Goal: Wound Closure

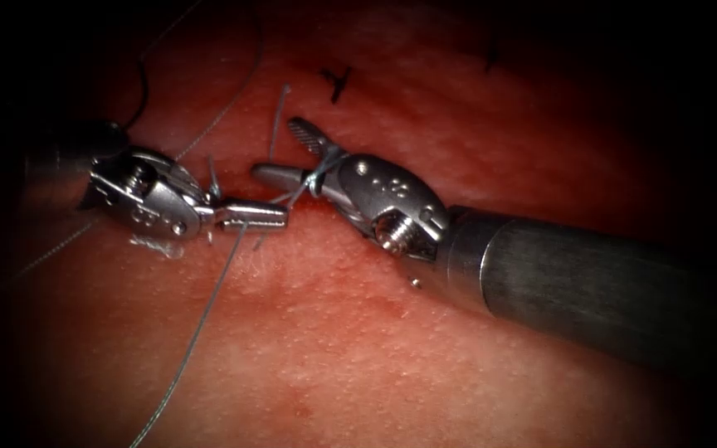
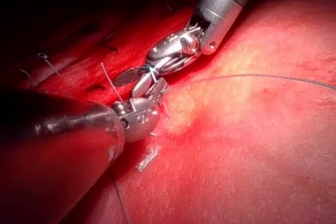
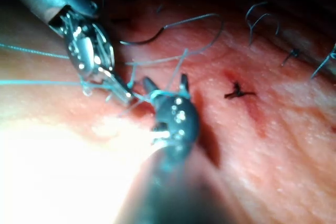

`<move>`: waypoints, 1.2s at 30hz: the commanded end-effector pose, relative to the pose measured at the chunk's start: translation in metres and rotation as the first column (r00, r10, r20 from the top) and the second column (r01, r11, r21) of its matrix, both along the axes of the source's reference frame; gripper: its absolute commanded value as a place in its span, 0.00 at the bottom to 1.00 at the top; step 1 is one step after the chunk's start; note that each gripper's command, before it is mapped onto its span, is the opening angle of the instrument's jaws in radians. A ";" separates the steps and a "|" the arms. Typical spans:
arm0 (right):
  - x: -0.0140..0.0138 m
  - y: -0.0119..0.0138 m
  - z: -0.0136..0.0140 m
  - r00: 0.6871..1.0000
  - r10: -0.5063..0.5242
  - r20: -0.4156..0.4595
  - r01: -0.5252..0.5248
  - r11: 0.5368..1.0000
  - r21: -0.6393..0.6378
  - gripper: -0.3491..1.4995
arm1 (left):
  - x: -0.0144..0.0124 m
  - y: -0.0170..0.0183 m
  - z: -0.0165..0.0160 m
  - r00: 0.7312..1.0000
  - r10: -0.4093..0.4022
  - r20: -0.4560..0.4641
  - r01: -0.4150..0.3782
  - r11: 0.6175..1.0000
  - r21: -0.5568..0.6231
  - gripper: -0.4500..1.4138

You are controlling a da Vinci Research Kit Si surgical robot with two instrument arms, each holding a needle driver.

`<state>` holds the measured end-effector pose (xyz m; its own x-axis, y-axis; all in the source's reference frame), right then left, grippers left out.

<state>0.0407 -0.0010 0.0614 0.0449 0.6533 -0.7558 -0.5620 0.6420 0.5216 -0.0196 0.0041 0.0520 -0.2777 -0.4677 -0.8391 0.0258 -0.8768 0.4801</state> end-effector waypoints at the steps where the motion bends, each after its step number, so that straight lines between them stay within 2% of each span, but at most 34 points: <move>1: 0.0010 0.0008 0.0009 1.000 0.012 -0.002 -0.012 1.000 0.003 0.75 | -0.0006 0.0007 0.0006 1.000 -0.002 0.000 0.002 1.000 -0.004 0.00; 11: 0.0025 0.0020 0.0015 0.999 0.029 -0.028 -0.028 0.999 0.021 0.78 | -0.0003 0.0015 0.0004 1.000 -0.006 -0.003 0.006 1.000 0.001 0.00; 21: 0.0031 0.0026 0.0010 0.997 0.050 -0.053 -0.049 0.999 0.013 0.72 | 0.0002 0.0018 0.0002 1.000 -0.006 -0.005 0.006 1.000 0.003 0.00; 23: 0.0032 0.0026 0.0009 0.997 0.051 -0.053 -0.050 0.999 0.014 0.57 | 0.0002 0.0018 0.0002 1.000 -0.006 -0.005 0.006 1.000 0.003 0.00; 24: 0.0033 0.0026 0.0009 0.997 0.051 -0.053 -0.050 0.999 0.013 0.41 | 0.0002 0.0018 0.0002 1.000 -0.006 -0.005 0.006 1.000 0.003 0.00; 25: 0.0034 0.0023 0.0009 0.997 0.052 -0.055 -0.051 0.999 0.011 0.06 | 0.0002 0.0018 0.0002 1.000 -0.006 -0.005 0.006 1.000 0.003 0.00; 26: 0.0034 0.0020 0.0009 0.998 0.046 -0.053 -0.046 0.999 0.012 0.00 | 0.0003 0.0018 0.0002 1.000 -0.006 -0.005 0.006 1.000 0.004 0.00; 31: 0.0032 0.0013 0.0002 0.993 0.113 -0.016 -0.113 0.994 0.011 0.00 | 0.0011 0.0019 0.0000 1.000 -0.022 -0.018 0.022 0.999 0.025 0.00; 36: 0.0036 -0.0001 -0.0009 0.989 0.139 0.042 -0.138 0.990 -0.026 0.00 | 0.0035 0.0037 -0.0010 0.993 -0.104 -0.055 0.110 0.988 0.106 0.00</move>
<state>0.0434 -0.0016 0.0603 -0.0052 0.6373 -0.7706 -0.6731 0.5677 0.4740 -0.0150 0.0076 0.0504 -0.3730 -0.3295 -0.8674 -0.0533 -0.9257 0.3746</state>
